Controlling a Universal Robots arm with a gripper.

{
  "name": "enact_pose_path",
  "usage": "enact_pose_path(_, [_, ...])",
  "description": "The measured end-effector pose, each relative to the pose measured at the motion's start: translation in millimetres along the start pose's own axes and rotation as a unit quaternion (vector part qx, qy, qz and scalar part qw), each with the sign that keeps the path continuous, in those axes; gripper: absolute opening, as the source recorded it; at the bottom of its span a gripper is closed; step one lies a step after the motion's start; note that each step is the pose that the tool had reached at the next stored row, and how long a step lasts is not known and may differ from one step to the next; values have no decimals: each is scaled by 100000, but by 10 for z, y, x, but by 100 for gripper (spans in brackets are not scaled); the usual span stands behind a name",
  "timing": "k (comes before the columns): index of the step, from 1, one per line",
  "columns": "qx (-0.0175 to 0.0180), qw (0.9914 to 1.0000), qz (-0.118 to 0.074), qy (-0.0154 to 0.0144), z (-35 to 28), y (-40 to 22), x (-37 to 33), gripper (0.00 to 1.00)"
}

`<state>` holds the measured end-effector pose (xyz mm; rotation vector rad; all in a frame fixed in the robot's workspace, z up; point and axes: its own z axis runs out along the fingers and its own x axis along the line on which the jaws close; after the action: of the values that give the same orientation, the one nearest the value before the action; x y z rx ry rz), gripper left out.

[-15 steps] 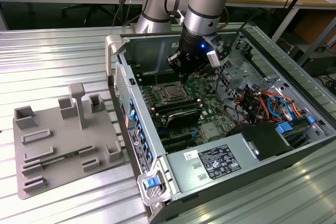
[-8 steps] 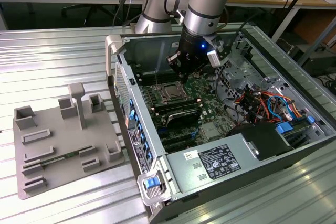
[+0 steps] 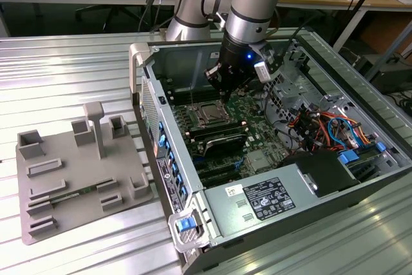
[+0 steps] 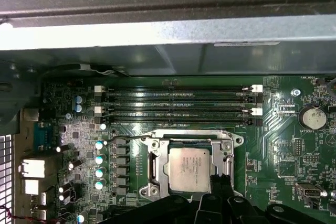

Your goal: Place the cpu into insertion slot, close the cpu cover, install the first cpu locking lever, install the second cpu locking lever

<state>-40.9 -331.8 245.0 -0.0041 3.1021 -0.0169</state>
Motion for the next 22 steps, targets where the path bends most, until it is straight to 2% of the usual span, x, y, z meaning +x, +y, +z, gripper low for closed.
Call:
enact_pose_path(16, [-96,99970,-2446,-26,0,0,0,11])
enact_pose_path(22, [-100,99967,-2563,36,0,0,0,11])
